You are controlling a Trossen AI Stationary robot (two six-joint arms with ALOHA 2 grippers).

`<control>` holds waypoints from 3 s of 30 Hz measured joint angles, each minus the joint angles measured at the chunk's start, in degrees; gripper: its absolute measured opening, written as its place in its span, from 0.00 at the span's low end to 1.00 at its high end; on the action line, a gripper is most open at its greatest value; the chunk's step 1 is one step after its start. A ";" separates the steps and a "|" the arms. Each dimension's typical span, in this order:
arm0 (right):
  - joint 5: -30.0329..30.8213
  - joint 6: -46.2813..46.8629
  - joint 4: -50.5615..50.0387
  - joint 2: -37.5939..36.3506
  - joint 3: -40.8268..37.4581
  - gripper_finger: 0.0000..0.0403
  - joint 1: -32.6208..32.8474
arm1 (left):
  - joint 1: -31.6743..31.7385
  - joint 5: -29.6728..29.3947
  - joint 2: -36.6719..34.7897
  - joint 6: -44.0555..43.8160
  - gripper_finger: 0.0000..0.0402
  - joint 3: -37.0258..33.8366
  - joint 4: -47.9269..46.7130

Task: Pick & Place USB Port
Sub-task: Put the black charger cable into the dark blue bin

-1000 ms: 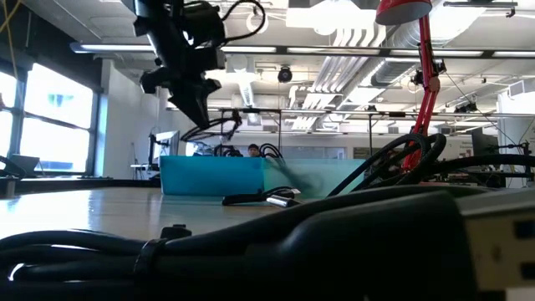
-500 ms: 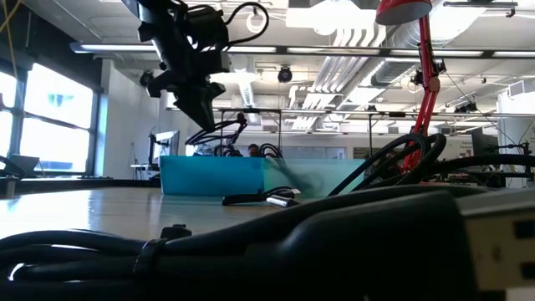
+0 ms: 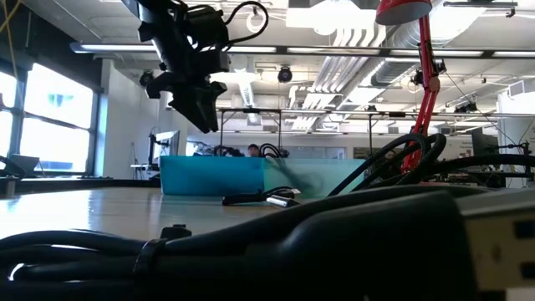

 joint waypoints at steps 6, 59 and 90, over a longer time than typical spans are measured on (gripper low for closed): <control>-0.12 -0.12 0.00 0.00 0.00 0.40 0.00 | 0.00 0.68 -3.52 -4.63 0.39 1.89 -5.52; -0.38 -1.50 6.01 -10.84 0.13 0.40 20.00 | -70.22 -10.55 -6.60 -92.73 0.39 -1.23 -23.61; -0.33 -4.87 -0.13 -11.69 0.09 0.39 29.14 | -71.63 1.14 7.63 -97.63 0.39 -3.01 -21.65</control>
